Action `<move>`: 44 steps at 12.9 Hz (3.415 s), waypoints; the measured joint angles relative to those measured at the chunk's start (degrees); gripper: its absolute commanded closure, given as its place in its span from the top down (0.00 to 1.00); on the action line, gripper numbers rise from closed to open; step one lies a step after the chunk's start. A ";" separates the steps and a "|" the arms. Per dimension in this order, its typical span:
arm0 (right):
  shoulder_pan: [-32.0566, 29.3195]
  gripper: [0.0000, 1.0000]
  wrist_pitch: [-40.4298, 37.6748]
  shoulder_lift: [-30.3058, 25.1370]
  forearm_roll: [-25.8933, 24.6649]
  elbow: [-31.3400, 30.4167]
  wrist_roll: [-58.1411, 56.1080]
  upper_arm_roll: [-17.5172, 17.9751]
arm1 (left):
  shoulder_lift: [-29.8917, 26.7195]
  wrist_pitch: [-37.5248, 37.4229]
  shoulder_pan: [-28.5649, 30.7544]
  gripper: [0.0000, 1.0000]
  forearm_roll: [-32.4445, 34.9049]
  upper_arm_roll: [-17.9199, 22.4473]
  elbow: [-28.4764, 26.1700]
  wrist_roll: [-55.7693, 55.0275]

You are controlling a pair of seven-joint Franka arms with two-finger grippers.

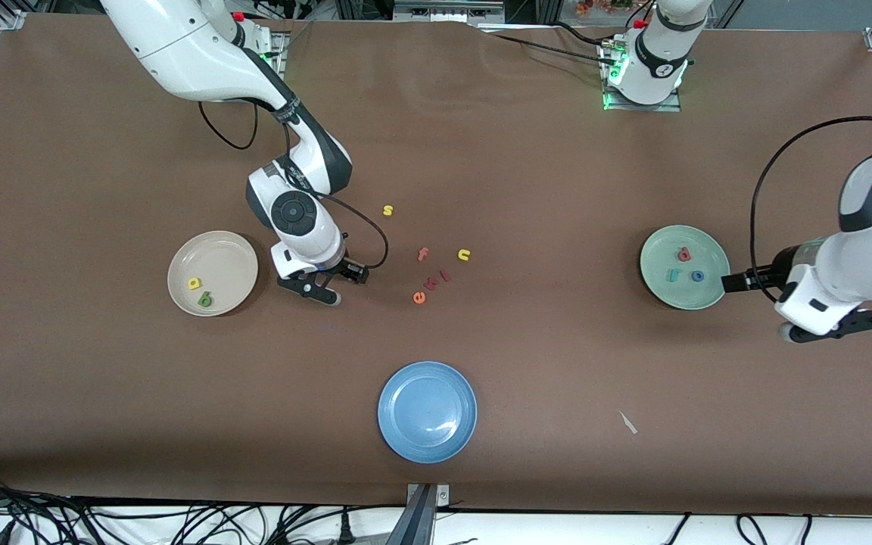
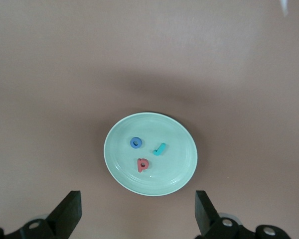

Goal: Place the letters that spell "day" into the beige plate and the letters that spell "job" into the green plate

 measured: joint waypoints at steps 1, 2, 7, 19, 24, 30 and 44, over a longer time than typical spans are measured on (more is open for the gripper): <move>0.15 0.76 0.15 0.16 0.00 0.00 0.57 0.00 | 0.00 -1.58 -1.52 1.00 0.00 0.09 2.83 0.00; 0.35 0.75 0.33 0.27 -0.10 0.00 1.23 0.00 | 0.00 -2.61 -3.41 1.00 0.00 0.61 5.12 0.00; 0.54 0.68 0.46 0.53 -1.95 -0.26 1.99 -0.13 | 0.23 -3.22 -16.20 1.00 -0.01 12.05 12.55 0.08; 0.67 0.28 1.27 0.40 -2.14 -0.06 1.99 -0.22 | -11.30 4.15 -47.13 1.00 -35.05 65.71 11.59 24.03; -0.21 0.28 -0.60 -0.77 -2.66 0.00 -0.73 -1.08 | -22.60 22.06 -48.48 1.00 -34.62 67.11 -12.76 29.70; -10.08 0.29 -15.44 -14.00 -2.79 -3.85 -24.58 -1.61 | -24.87 18.74 -49.11 1.00 -34.56 67.26 -11.13 32.02; -12.96 1.00 -30.32 -27.67 4.00 -5.04 -41.62 -6.90 | -24.97 15.08 -50.61 1.00 -34.54 67.51 -8.41 32.09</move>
